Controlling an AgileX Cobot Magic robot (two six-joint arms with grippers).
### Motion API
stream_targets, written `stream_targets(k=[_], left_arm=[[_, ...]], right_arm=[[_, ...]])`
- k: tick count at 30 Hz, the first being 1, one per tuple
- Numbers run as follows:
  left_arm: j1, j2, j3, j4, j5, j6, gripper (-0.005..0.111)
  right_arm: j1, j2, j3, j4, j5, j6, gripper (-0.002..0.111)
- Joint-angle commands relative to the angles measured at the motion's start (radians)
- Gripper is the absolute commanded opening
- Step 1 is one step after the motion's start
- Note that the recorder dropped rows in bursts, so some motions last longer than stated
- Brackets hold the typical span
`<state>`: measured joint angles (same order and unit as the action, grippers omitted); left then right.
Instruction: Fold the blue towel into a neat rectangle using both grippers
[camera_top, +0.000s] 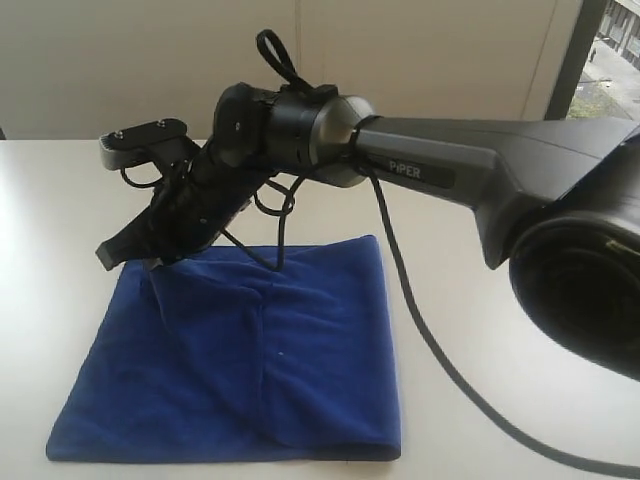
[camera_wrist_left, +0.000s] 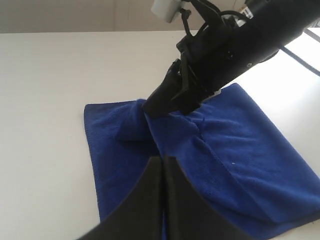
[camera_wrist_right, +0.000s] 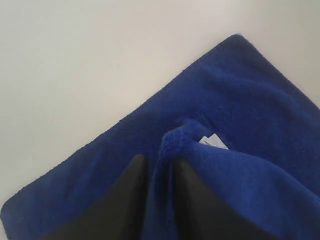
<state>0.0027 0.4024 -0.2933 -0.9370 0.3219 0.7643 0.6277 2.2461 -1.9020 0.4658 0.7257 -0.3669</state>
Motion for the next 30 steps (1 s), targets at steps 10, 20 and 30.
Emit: stream_targets(k=[10, 20, 30], left_arm=[[-0.005, -0.006, 0.004, -0.021, 0.005, -0.002, 0.000], [-0.005, -0.006, 0.004, -0.021, 0.007, -0.002, 0.000], [-0.005, -0.006, 0.004, -0.021, 0.009, -0.002, 0.000]], right_arm=[[-0.040, -0.090, -0.004, -0.344, 0.076, 0.036, 0.049], [-0.181, -0.039, 0.056, -0.474, 0.279, 0.033, 0.011], [-0.192, 0.068, 0.089, -0.494, 0.264, 0.037, 0.005]])
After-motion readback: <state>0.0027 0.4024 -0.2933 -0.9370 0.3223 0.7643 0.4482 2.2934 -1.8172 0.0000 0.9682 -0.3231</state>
